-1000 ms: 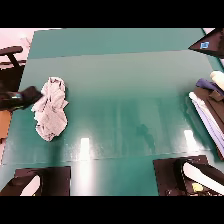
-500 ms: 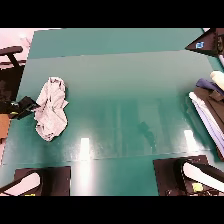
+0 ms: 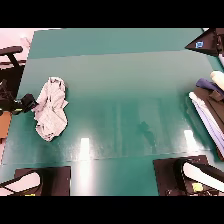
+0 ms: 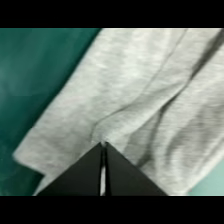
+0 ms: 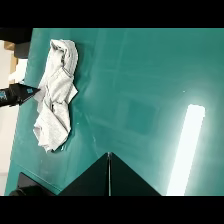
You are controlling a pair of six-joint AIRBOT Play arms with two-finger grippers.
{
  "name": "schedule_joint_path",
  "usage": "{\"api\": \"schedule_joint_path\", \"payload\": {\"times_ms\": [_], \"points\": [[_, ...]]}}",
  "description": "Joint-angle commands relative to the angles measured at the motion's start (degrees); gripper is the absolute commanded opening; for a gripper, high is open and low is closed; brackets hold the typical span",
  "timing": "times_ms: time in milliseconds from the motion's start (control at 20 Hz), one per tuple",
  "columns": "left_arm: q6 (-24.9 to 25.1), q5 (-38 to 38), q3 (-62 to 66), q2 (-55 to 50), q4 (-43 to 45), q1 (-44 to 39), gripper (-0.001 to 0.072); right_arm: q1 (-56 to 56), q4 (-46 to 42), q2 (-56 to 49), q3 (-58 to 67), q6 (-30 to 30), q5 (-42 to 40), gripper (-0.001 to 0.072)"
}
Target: Fold the shirts.
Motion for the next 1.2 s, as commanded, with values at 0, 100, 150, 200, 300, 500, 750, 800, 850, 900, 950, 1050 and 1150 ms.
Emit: {"api": "schedule_joint_path", "payload": {"times_ms": [0,100,150,200,300,500,750,800,850,900,950,1050,1150], "points": [[8.79,-3.26,0.07,-0.26,-14.16,-0.72,0.002,0.0,-0.17,-0.07,0.0,-0.07,-0.85,0.0016],[9.18,-8.41,0.31,-0.24,-22.1,-1.49,0.0019,0.0,-0.7,-0.24,0.0,-1.14,-1.99,0.0016],[10.54,-11.56,1.31,-0.2,-25.22,-2.51,0.0018,0.0,-1.07,-0.61,0.0,-1.18,-2.54,0.0016],[12.09,-15.21,3.23,-0.2,-27.71,-3.85,0.0018,0.02,-1.44,-1.2,0.0,-1.09,-2.64,0.0015],[12.63,-22.71,9.33,-0.2,-30.69,-6.93,0.0018,0.0,-1.38,-2.62,0.0,-0.72,-2.6,0.0016],[6.25,-30.25,29.53,1.95,-33.86,-16.48,0.0017,0.0,-1.51,-3.98,0.0,-0.39,-2.78,0.0016],[-1.18,-28.44,63.21,2.51,-33.53,-28.26,0.0018,-0.15,-1.7,-3.93,0.0,-0.46,-3.67,0.0016],[-1.68,-26.8,69.37,2.56,-30.58,-28.13,0.0018,-0.15,-2.16,-3.93,0.0,-0.61,-3.63,0.0016],[-2.78,-25.38,72.78,3.15,-25.44,-26.93,0.0018,-0.15,-2.62,-3.91,0.0,-1.44,-3.67,0.0016],[-4.42,-24.92,73.0,4.35,-18.82,-25.2,0.0018,-0.11,-3.52,-3.91,0.0,-2.05,-3.54,0.0017],[-5.51,-26.32,71.45,5.22,-13.27,-23.58,0.0018,-0.13,-3.52,-3.91,0.0,-3.1,-3.5,0.0024],[-5.6,-31.65,64.96,6.19,-6.49,-20.31,0.0019,-0.17,-3.54,-3.96,0.0,-4.68,-3.52,0.0139],[-5.33,-34.97,56.61,5.9,-3.02,-18.95,0.0019,-0.13,-3.52,-4.04,-0.02,-6.97,-3.17,0.0202]]}}
